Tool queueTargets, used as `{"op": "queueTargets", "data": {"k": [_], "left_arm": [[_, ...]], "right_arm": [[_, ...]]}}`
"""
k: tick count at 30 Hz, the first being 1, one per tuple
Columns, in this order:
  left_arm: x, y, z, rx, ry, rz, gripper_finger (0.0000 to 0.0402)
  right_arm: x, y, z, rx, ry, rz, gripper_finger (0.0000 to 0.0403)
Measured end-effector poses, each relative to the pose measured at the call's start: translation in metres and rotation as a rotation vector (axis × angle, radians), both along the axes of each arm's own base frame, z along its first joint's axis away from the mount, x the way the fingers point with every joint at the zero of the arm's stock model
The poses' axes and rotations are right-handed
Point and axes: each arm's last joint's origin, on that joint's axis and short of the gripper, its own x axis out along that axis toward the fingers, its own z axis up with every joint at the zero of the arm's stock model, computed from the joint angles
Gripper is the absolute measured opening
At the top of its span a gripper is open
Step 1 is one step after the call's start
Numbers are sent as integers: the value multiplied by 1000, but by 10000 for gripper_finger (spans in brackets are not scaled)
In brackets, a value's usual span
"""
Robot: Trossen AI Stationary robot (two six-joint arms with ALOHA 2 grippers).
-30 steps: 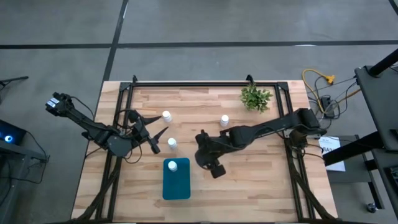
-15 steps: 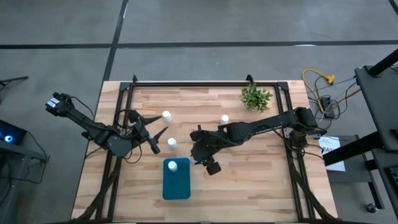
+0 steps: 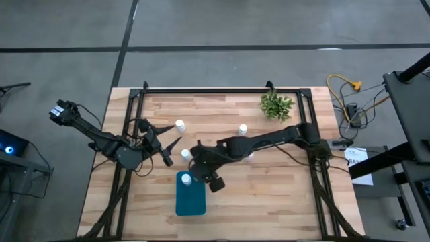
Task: Pick and place pill bottles into a basket
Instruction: Put the white pill bottle into the blue bin
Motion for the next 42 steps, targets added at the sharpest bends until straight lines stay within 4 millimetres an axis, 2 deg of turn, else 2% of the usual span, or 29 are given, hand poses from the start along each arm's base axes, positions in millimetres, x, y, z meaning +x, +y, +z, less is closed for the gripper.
{"op": "queueTargets", "data": {"k": [9, 30, 42], "left_arm": [[0, 0, -1, 4, 4, 0, 215], [0, 0, -1, 3, 3, 0, 215], [0, 0, -1, 4, 4, 0, 215]], "right_arm": [[6, 1, -23, -14, 48, 3, 147], [9, 1, -42, -14, 12, 10, 147], [13, 2, -64, -20, 60, 8, 147]]}}
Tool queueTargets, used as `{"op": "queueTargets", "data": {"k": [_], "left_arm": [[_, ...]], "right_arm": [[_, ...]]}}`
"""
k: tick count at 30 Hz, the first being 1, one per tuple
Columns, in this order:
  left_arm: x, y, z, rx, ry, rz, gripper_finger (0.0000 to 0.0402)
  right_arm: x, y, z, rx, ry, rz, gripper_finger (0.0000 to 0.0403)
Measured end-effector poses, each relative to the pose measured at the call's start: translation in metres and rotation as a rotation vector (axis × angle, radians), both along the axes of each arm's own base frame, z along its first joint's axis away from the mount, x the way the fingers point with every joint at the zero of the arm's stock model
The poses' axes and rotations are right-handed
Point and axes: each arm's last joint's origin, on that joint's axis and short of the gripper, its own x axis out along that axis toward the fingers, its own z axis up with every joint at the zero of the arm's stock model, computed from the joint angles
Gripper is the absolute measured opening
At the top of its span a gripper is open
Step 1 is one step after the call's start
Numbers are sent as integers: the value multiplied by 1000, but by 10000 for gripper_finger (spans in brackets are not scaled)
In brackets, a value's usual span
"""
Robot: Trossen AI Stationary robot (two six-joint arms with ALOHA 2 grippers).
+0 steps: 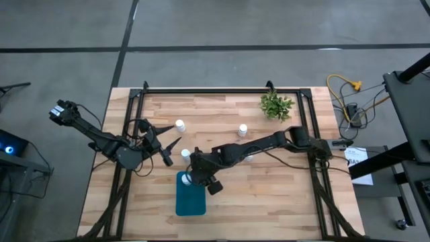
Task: Pick and place pill bottles into a basket
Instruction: Put the white pill bottle into the blue bin
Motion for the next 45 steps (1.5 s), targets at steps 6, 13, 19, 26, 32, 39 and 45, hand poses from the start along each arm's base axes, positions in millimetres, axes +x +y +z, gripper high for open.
{"op": "queueTargets", "data": {"k": [6, 13, 19, 26, 32, 39, 45], "left_arm": [[0, 0, 0, 0, 0, 0, 215], [0, 0, 0, 0, 0, 0, 215], [0, 0, 0, 0, 0, 0, 215], [0, 0, 0, 0, 0, 0, 215], [0, 0, 0, 0, 0, 0, 215], [0, 0, 0, 0, 0, 0, 215], [0, 0, 0, 0, 0, 0, 215]], "right_arm": [[1, 0, 0, 1, -5, 0, 168], [1, 0, 0, -2, -5, 2, 175], [1, -1, 0, -3, -9, 3, 170], [1, -2, 0, -5, -14, 5, 180], [3, -7, 1, 6, -14, -24, 189], [4, -11, 3, 8, -23, -34, 200], [6, -11, 21, 6, -23, -31, 201]]}}
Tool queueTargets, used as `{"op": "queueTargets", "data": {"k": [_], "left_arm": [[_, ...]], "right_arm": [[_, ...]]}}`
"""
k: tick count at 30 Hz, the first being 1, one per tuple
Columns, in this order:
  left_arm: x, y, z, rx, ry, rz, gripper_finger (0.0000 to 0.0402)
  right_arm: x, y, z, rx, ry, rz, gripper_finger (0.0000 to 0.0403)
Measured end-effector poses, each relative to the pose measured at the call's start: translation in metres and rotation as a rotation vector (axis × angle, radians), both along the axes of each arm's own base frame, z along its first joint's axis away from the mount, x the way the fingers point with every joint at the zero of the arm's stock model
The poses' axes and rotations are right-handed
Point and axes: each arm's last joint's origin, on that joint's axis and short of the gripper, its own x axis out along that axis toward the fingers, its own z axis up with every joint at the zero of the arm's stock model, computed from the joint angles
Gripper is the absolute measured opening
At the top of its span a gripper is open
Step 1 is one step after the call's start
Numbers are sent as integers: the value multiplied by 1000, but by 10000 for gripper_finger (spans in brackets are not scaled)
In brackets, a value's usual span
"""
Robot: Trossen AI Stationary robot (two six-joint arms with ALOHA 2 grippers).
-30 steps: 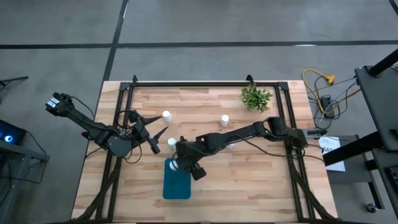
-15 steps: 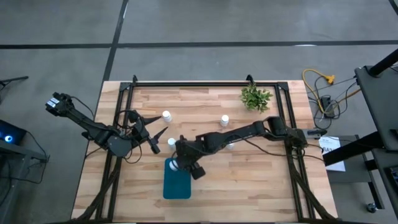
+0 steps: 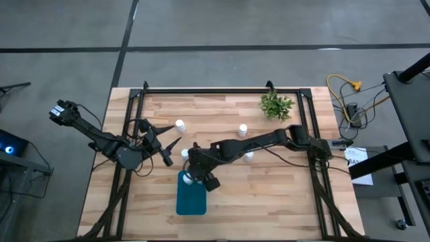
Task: Pick and place pill bottles into a basket
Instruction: Put the white pill bottle into the blue bin
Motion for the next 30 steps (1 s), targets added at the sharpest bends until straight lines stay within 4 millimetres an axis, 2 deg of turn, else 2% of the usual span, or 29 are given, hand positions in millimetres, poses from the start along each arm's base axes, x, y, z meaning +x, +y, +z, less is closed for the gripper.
{"op": "queueTargets", "data": {"k": [8, 21, 26, 30], "left_arm": [[0, 0, 0, 0, 0, -1, 215], [0, 0, 0, 2, 3, 0, 215], [0, 0, -2, 4, 6, 0, 215], [0, 0, -2, 4, 6, 0, 215]], "right_arm": [[-8, -1, 21, -19, 116, 4, 201], [-25, -2, 23, -34, 249, -2, 201], [-37, -4, 34, -22, 248, -22, 201], [-49, -6, 35, -14, 241, -36, 201]]}}
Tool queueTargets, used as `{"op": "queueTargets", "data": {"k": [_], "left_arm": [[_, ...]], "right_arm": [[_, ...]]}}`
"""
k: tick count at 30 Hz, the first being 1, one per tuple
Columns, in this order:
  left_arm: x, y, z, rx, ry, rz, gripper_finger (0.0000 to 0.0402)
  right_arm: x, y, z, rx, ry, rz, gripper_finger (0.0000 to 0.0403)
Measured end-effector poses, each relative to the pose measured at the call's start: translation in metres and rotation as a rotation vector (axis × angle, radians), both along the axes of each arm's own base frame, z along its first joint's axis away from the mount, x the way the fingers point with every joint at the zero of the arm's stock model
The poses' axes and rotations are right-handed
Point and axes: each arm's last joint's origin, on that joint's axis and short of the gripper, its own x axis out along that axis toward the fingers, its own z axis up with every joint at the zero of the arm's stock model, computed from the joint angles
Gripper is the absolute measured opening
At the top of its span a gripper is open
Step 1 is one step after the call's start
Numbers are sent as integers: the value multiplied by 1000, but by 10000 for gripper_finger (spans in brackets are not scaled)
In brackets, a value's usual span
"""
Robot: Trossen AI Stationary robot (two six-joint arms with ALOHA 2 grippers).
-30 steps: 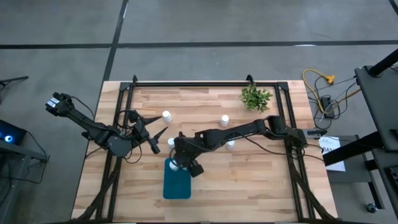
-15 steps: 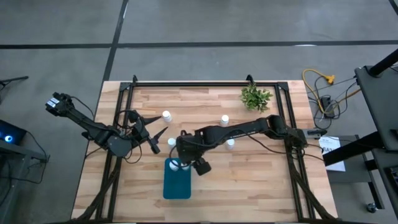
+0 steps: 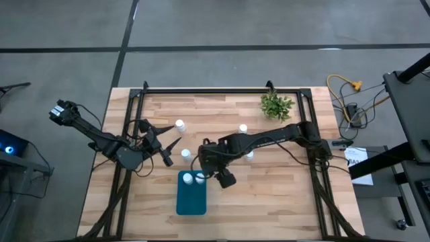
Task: Pick and place pill bottles into a basket
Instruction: Put the white pill bottle into the blue bin
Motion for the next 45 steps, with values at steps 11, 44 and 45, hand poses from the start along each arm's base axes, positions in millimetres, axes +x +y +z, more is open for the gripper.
{"op": "queueTargets", "data": {"k": [11, 44, 45], "left_arm": [[-1, 0, 0, -3, -4, 0, 215], [0, 0, 0, -5, -5, 0, 215], [0, 0, 0, -5, -5, 0, 215]], "right_arm": [[-55, -10, 14, -23, -162, -58, 201], [-152, -55, -25, -114, -59, -259, 201], [-152, -56, -25, -113, -57, -259, 201]]}}
